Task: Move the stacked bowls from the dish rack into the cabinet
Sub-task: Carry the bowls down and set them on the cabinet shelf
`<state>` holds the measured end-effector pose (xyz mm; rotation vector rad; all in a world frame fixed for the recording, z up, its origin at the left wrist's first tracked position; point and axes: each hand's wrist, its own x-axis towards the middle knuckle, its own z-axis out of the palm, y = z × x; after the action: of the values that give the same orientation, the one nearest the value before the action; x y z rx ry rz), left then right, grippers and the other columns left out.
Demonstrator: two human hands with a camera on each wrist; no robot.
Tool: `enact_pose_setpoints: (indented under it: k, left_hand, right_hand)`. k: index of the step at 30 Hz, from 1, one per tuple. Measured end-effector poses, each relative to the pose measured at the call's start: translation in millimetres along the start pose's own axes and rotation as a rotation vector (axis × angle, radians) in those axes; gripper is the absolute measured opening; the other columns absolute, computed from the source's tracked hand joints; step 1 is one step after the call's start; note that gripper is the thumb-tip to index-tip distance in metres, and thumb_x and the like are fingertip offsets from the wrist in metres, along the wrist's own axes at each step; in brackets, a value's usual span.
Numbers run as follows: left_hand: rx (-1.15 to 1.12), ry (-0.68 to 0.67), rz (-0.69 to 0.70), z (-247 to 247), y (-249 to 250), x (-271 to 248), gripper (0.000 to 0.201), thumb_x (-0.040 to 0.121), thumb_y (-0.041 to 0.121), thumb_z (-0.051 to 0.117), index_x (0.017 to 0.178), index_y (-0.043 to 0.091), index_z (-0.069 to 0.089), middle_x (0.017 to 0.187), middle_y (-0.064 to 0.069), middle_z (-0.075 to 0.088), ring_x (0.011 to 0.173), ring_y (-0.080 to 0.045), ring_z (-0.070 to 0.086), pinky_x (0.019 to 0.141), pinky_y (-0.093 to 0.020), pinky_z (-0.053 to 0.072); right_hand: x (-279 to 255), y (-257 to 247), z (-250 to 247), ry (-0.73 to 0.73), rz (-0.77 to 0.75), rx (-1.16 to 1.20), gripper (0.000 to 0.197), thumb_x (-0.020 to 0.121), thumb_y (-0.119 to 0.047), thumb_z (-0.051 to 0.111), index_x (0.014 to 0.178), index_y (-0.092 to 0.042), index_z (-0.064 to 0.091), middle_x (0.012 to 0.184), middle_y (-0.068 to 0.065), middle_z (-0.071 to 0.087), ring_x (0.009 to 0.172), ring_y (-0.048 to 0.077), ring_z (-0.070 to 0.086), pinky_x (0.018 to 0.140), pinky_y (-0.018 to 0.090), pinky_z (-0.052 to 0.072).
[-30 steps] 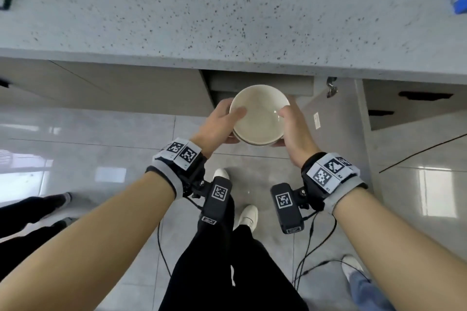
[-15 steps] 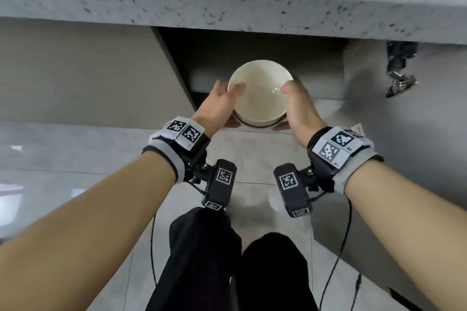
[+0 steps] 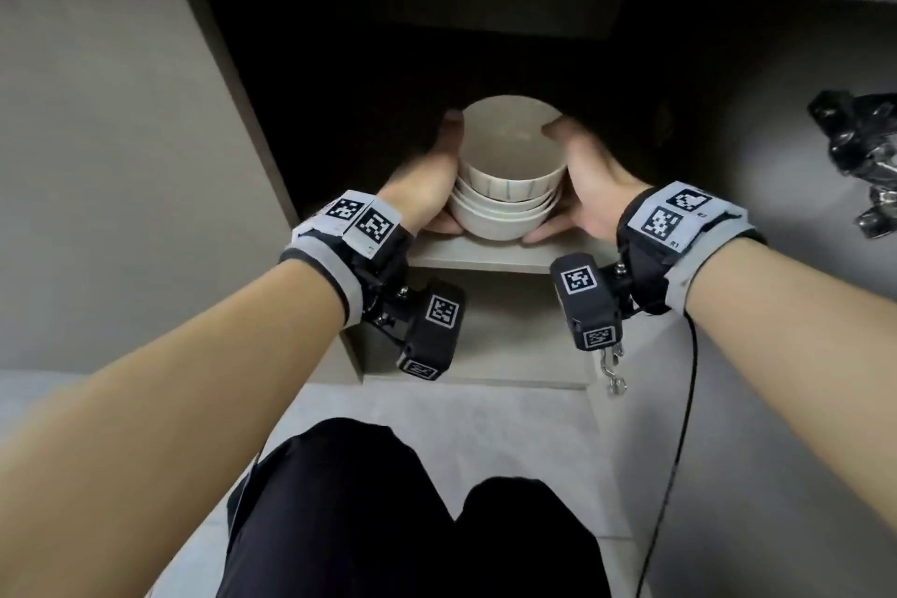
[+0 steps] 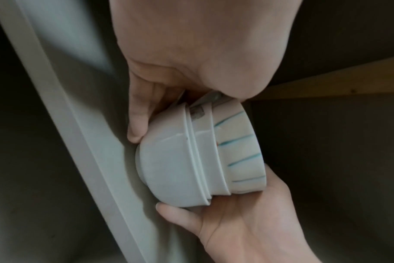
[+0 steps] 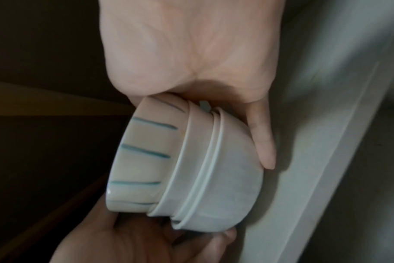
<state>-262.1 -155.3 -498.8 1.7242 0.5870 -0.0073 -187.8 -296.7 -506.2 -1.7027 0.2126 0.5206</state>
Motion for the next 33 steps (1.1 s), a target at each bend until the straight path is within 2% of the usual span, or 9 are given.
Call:
enact_pose_setpoints:
  k: [3, 11, 14, 17, 19, 21, 25, 30, 33]
  left_hand:
    - [0.006, -0.017, 0.014, 1, -3, 8, 0.045, 0.095, 0.068, 0.026, 0.084, 0.033, 0.052, 0.085, -0.001, 0.066, 0.081, -0.037, 0.076, 0.080, -0.050, 0.063]
    - [-0.071, 0.002, -0.068, -7, -14, 10, 0.072, 0.090, 0.073, 0.024, 0.129, 0.020, 0.051, 0.100, -0.015, 0.071, 0.074, -0.034, 0.077, 0.075, -0.045, 0.064]
    - [-0.047, -0.024, -0.004, -19, -26, 12, 0.047, 0.101, 0.037, 0.041, 0.142, 0.014, 0.046, 0.131, -0.014, 0.062, 0.104, -0.031, 0.070, 0.085, -0.044, 0.060]
    - [0.206, -0.162, 0.208, -25, -36, 16, 0.078, 0.080, 0.020, 0.070, 0.150, 0.017, 0.035, 0.139, -0.001, 0.056, 0.122, -0.018, 0.057, 0.105, -0.032, 0.049]
    - [0.313, -0.235, 0.338, -19, -38, 15, 0.087, 0.078, 0.018, 0.081, 0.149, 0.015, 0.031, 0.134, 0.010, 0.051, 0.120, -0.005, 0.049, 0.094, 0.000, 0.038]
    - [0.272, -0.219, 0.417, -10, -37, 17, 0.085, 0.080, 0.014, 0.082, 0.149, 0.012, 0.031, 0.128, 0.010, 0.050, 0.112, 0.002, 0.047, 0.073, 0.012, 0.034]
    - [0.162, -0.172, 0.497, 0, -36, 24, 0.084, 0.079, 0.018, 0.083, 0.146, 0.015, 0.033, 0.117, 0.020, 0.052, 0.100, 0.013, 0.050, 0.075, 0.007, 0.039]
    - [0.136, -0.206, 0.518, 2, -26, 35, 0.084, 0.076, 0.010, 0.085, 0.144, 0.012, 0.036, 0.133, 0.005, 0.056, 0.110, 0.005, 0.053, 0.091, -0.005, 0.044]
    - [0.107, -0.217, 0.521, 2, -19, 40, 0.081, 0.073, 0.000, 0.085, 0.136, 0.014, 0.038, 0.116, 0.014, 0.056, 0.095, 0.018, 0.052, 0.074, 0.005, 0.042]
  right_hand:
    - [9, 0, -1, 0.005, -0.019, -0.006, 0.064, 0.088, -0.059, 0.052, 0.142, -0.028, 0.043, 0.145, 0.015, 0.051, 0.116, 0.051, 0.058, 0.065, 0.063, 0.061]
    - [-7, -2, -3, -0.030, -0.059, -0.062, 0.069, 0.084, -0.077, 0.039, 0.139, -0.037, 0.050, 0.151, 0.008, 0.049, 0.128, 0.043, 0.054, 0.068, 0.058, 0.063]
    - [-20, 2, -14, 0.050, -0.202, -0.181, 0.077, 0.084, -0.079, 0.039, 0.147, -0.036, 0.044, 0.155, 0.001, 0.047, 0.138, 0.031, 0.049, 0.100, 0.055, 0.053]
    - [-25, 10, -27, 0.048, -0.434, -0.323, 0.080, 0.080, -0.077, 0.049, 0.149, -0.038, 0.038, 0.158, -0.005, 0.043, 0.142, 0.018, 0.044, 0.118, 0.046, 0.036]
    - [-24, 15, -29, 0.023, -0.508, -0.417, 0.095, 0.073, -0.070, 0.067, 0.154, -0.036, 0.028, 0.158, -0.007, 0.042, 0.141, 0.012, 0.043, 0.118, 0.038, 0.035]
    - [-24, 20, -26, 0.016, -0.568, -0.486, 0.102, 0.075, -0.052, 0.079, 0.157, -0.029, 0.022, 0.150, -0.012, 0.045, 0.132, 0.002, 0.043, 0.108, 0.021, 0.035]
    - [-18, 22, -22, 0.043, -0.629, -0.515, 0.102, 0.075, -0.040, 0.084, 0.157, -0.022, 0.024, 0.144, -0.011, 0.046, 0.124, 0.001, 0.041, 0.099, 0.017, 0.035]
    - [-8, 11, -19, 0.050, -0.652, -0.495, 0.101, 0.071, -0.035, 0.088, 0.153, -0.019, 0.030, 0.146, -0.003, 0.050, 0.124, 0.005, 0.045, 0.097, 0.018, 0.036]
    - [-2, 8, -21, 0.047, -0.662, -0.501, 0.101, 0.070, -0.033, 0.089, 0.151, -0.020, 0.032, 0.144, -0.003, 0.051, 0.126, 0.008, 0.047, 0.103, 0.024, 0.040]
